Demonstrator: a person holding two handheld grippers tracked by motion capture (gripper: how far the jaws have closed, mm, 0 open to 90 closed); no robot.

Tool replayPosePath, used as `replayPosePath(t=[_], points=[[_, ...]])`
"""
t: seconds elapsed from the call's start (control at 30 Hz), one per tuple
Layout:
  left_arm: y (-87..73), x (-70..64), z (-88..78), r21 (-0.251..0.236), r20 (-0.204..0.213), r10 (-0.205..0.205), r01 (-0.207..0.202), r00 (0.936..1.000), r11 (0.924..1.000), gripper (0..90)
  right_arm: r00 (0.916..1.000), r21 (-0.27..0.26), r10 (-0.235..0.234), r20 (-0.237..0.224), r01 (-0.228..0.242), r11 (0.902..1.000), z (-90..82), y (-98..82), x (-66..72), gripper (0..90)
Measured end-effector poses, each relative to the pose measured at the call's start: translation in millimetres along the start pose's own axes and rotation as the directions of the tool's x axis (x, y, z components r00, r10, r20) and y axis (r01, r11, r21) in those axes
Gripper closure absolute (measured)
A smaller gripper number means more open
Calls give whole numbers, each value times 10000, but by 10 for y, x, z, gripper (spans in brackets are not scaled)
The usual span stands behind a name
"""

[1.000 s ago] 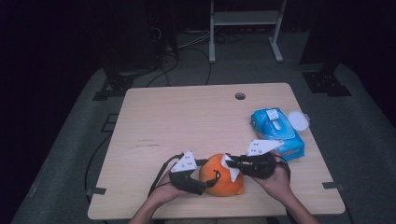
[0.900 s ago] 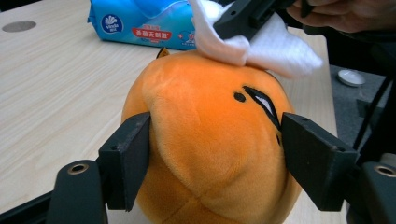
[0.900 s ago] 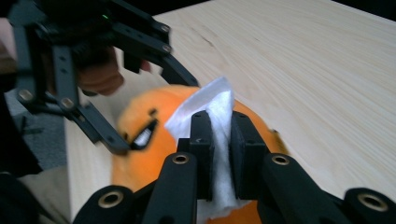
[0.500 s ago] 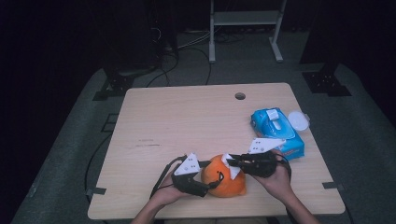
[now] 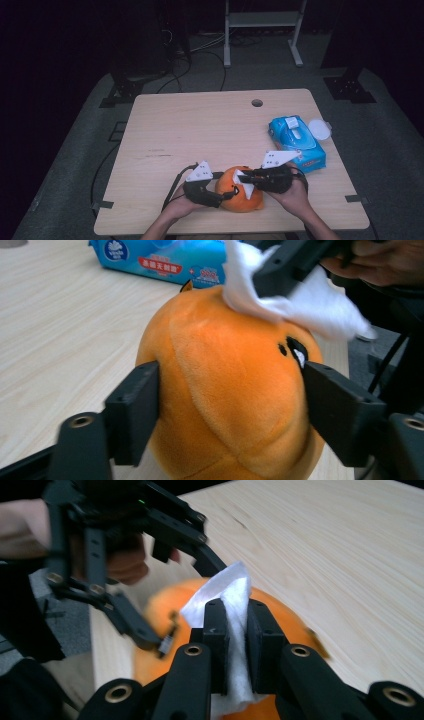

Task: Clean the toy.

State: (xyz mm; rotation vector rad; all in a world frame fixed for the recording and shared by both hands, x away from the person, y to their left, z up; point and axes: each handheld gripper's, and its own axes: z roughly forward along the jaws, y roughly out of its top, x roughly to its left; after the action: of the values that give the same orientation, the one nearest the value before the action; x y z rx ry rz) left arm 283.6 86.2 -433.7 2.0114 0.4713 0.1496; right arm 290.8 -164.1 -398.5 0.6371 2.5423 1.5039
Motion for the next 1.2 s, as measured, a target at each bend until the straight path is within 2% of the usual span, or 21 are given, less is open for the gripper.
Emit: replayPosePath(t=[0.07, 0.13, 0.17, 0.3, 0.47, 0.53, 0.6, 0.7, 0.8, 0.87, 0.93, 1.0, 1.1, 1.2], points=[[32, -78, 17, 65, -136, 529, -528, 9985, 9986, 300, 9995, -122, -192, -269, 189, 9997, 40, 60, 80, 798], [47, -137, 24, 243, -247, 1095, -1090, 9937, 9938, 303, 9982, -91, -432, -409, 429, 9990, 89, 100, 141, 796], [41, -137, 24, 253, -267, 1135, -1128, 9932, 9933, 306, 9979, 27, -569, -321, 570, 9984, 104, 107, 151, 796], [7, -100, 15, 133, -120, 1017, -1016, 9947, 9947, 314, 9991, 38, -418, 31, 418, 9991, 41, 69, 49, 797], [-5, -75, 21, 74, -70, 915, -915, 9958, 9958, 308, 9992, 42, 90, 395, -92, 9999, -63, -28, -105, 798], [2, -69, 34, 95, 37, 729, -729, 9973, 9973, 297, 9991, -2, 136, 396, -136, 9999, -45, -12, -70, 799], [5, -78, 38, 148, 29, 770, -771, 9970, 9969, 291, 9995, 75, -219, 228, 217, 9997, 28, 45, 44, 798], [-24, -59, 17, 212, 51, 844, -845, 9964, 9962, 293, 9977, 224, -666, 121, 663, 9975, 107, 91, 130, 798], [-65, -16, -2, 155, 125, 771, -773, 9969, 9969, 296, 9982, 251, -578, 173, 573, 9980, 79, 78, 83, 799], [-85, 7, -15, 184, 153, 632, -635, 9979, 9978, 296, 9977, 264, -507, 439, 496, 9984, 19, 43, 11, 798], [-101, 33, -24, 154, 199, 479, -482, 9987, 9987, 295, 9979, 217, -139, 634, 126, 9997, -46, -13, -89, 799], [-89, 43, -23, 179, 275, 426, -431, 9987, 9989, 281, 9986, 161, 138, 509, -147, 9998, -54, -42, -126, 799], [-43, 74, -37, 131, 435, 344, -350, 9985, 9993, 205, 9993, 194, -43, 367, 36, 9998, 11, -22, -49, 799], [-43, 94, -53, -138, 585, 131, -123, 9982, 9998, 195, 9997, 158, -245, 84, 244, 9996, 75, 5, 28, 798]])
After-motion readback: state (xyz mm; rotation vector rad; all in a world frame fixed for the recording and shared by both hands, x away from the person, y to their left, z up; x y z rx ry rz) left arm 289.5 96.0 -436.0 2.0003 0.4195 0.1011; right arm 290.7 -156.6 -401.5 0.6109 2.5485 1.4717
